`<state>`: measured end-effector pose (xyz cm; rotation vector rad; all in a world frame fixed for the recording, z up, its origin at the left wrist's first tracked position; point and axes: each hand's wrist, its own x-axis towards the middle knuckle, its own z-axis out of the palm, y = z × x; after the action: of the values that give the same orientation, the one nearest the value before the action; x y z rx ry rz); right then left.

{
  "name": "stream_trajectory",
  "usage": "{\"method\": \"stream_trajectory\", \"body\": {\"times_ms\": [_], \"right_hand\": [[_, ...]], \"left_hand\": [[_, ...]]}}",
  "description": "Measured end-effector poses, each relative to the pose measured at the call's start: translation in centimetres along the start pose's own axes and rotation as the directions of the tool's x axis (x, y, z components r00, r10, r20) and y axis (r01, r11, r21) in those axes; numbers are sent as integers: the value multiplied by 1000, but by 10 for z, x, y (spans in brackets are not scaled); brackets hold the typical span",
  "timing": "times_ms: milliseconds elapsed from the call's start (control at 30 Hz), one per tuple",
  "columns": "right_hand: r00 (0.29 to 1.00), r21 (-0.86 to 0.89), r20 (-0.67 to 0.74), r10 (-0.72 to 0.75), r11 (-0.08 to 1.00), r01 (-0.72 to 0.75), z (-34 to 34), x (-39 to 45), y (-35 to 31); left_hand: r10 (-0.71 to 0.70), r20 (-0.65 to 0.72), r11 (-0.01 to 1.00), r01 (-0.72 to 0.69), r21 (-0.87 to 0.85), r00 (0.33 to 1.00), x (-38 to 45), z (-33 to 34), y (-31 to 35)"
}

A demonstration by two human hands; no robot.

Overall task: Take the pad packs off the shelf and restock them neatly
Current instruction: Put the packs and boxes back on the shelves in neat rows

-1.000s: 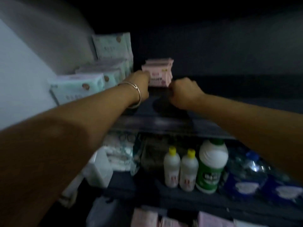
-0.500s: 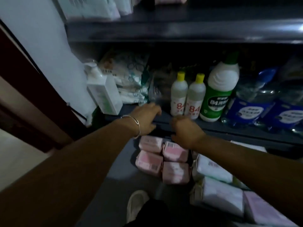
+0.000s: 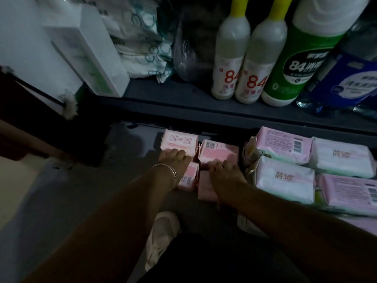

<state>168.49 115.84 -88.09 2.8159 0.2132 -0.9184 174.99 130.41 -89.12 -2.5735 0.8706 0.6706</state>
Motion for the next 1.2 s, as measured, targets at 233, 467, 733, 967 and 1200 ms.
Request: {"method": "stream_trajectory", "body": {"times_ms": [233, 467, 733, 967, 1200], "right_hand": [[999, -71, -32, -10, 997, 8, 13, 20, -2], [985, 464, 149, -81, 886, 3, -55, 4, 27], [990, 703, -34, -134, 702, 119, -181, -74, 81], [960, 772, -274, -65, 581, 259, -285, -161, 142], [881, 711, -472, -30, 578, 401, -367, -223, 190]], "left_hand": [[-10, -44, 1000, 11, 25, 999, 13, 11, 9], [18, 262, 930, 80, -358, 965, -12, -50, -32], [-9, 274, 737, 192, -648, 962, -82, -189, -84], [-10, 96, 771, 69, -633, 995, -150, -334, -92], [-32, -157, 788, -72, -612, 987, -185, -442, -98]]}}
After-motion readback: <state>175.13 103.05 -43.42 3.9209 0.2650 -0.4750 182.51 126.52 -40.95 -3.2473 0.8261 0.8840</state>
